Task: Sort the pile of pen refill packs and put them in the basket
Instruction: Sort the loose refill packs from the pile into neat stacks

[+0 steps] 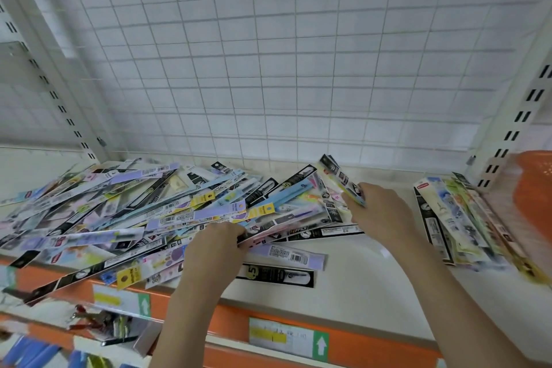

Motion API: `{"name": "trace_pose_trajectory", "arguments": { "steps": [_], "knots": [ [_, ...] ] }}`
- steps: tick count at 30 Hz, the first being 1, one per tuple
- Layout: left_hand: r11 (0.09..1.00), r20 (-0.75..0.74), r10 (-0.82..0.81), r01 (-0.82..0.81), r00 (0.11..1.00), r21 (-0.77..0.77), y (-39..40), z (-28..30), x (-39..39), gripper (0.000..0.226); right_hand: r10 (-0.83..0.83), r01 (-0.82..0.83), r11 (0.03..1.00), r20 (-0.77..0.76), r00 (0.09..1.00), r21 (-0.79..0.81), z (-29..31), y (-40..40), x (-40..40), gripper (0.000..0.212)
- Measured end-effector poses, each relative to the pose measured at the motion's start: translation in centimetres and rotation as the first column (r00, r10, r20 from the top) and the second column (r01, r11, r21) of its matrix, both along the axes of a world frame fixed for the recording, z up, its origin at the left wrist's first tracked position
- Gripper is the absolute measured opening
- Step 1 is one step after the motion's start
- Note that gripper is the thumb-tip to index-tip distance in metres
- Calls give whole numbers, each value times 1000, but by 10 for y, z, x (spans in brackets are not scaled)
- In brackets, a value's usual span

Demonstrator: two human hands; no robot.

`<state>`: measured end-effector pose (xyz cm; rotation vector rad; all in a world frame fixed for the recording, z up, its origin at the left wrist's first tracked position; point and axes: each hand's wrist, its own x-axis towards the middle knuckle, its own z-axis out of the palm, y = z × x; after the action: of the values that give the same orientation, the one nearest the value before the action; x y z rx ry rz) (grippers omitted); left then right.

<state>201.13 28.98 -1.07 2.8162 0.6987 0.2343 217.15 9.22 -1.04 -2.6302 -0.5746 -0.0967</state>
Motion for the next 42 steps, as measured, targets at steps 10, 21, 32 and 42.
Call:
{"name": "trace_pose_trajectory", "arguments": {
  "steps": [10, 21, 32, 42],
  "knots": [
    [997, 100, 21, -14, 995, -71, 11, 27, -14, 30, 16, -9, 998, -104, 994, 69, 6, 26, 28, 35],
    [987, 328, 21, 32, 944, -156, 27, 33, -20, 31, -98, 84, 993, -204, 974, -78, -2, 67, 33, 33],
    [961, 421, 65, 57, 904, -271, 17, 32, -7, 22, -164, 163, 986, -175, 971, -20, 21, 37, 20, 10],
    [938, 413, 30, 117, 910, -326, -6, 32, 8, 50, -169, 175, 984, -118, 979, 42, 20, -3, 4, 32]
  ]
}}
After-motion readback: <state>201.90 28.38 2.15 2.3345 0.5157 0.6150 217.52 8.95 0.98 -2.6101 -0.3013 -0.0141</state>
